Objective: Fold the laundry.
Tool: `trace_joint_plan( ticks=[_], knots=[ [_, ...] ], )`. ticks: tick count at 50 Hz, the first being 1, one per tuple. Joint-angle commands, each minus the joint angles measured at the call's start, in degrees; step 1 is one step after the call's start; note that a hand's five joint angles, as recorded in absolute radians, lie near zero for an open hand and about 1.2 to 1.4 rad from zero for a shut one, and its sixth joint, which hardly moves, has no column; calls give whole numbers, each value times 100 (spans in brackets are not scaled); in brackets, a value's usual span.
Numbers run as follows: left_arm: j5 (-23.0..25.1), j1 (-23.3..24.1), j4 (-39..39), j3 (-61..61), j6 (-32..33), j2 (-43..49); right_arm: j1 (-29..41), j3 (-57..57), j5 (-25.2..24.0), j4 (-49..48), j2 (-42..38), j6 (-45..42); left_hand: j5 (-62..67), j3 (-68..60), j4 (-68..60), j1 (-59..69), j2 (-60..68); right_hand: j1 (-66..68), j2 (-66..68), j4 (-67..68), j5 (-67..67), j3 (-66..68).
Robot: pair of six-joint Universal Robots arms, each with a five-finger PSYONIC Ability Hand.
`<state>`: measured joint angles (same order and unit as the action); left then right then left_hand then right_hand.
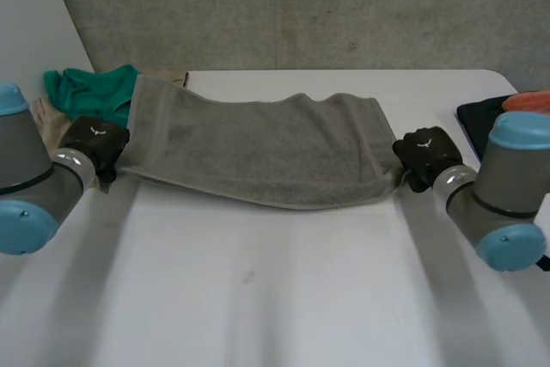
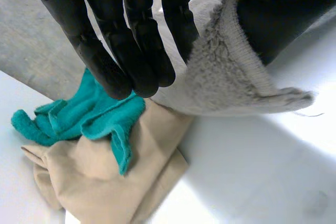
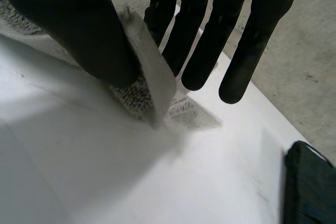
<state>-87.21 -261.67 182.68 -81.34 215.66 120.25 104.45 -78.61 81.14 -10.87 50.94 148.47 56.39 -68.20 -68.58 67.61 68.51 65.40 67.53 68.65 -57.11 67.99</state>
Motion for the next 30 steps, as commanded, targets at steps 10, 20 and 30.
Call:
trace_joint_plan(
  ticks=[10, 20, 30],
  knots=[
    [-217, -16, -2490, -1437, 2601, -1083, -1041, -1314, 104, 3788, 2052, -3405, 1361, -1180, -1142, 1239, 1149, 1460, 1247, 1135, -1289, 1201],
    [-516, 396, -2193, -341, 1735, -460, -927, -666, 25, 2952, 1437, -2114, 1361, -1180, -1142, 1239, 1149, 1460, 1247, 1135, -1289, 1201],
    [-516, 749, -1666, 1330, 1329, 472, -865, 12, 139, 1756, 918, -882, 1361, -1180, -1142, 1239, 1149, 1460, 1247, 1135, -1289, 1201]
  ],
)
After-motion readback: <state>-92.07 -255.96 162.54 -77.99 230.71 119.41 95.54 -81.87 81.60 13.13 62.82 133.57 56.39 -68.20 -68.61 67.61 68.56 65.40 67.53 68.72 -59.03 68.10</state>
